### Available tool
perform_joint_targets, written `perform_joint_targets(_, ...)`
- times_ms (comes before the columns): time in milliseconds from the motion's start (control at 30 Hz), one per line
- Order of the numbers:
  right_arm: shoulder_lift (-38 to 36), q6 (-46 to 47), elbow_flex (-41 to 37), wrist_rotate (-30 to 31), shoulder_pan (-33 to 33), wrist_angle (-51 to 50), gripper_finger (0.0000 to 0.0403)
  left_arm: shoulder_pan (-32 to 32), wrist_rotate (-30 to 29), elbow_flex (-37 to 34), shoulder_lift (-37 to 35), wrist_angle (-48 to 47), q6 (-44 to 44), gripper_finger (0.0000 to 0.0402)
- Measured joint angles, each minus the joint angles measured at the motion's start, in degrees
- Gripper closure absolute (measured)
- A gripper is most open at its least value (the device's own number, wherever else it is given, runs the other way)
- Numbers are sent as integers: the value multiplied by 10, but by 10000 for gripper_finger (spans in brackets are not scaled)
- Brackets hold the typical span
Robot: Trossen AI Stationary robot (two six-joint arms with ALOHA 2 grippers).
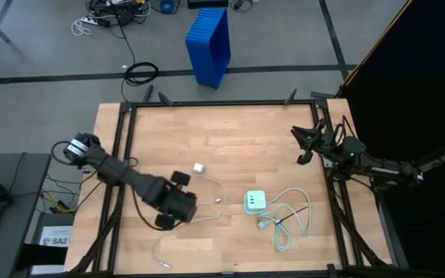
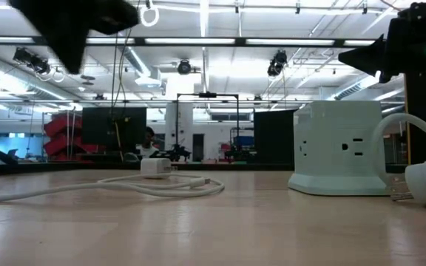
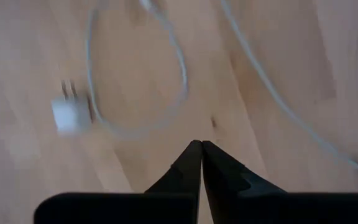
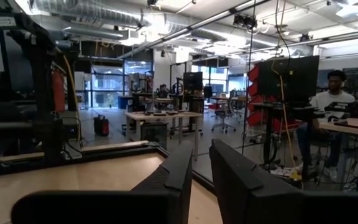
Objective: Insert USB
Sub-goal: Insert the white charger cable into the white charger adapter
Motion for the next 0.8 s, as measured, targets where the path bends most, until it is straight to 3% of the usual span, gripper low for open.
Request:
perform_joint_targets(200,0,0,0,0,0,4,366,-110,1,0,0,28,-82,397)
perform_joint_targets(300,0,0,0,0,0,4,370,-159,1,0,3,57,-124,377)
perform_joint_targets(567,0,0,0,0,0,5,378,-241,-8,0,63,202,-187,237)
perform_joint_targets(700,0,0,0,0,0,5,373,-247,-4,0,124,182,-200,178)
perform_joint_targets(800,0,0,0,0,0,5,368,-248,21,0,171,147,-225,160)
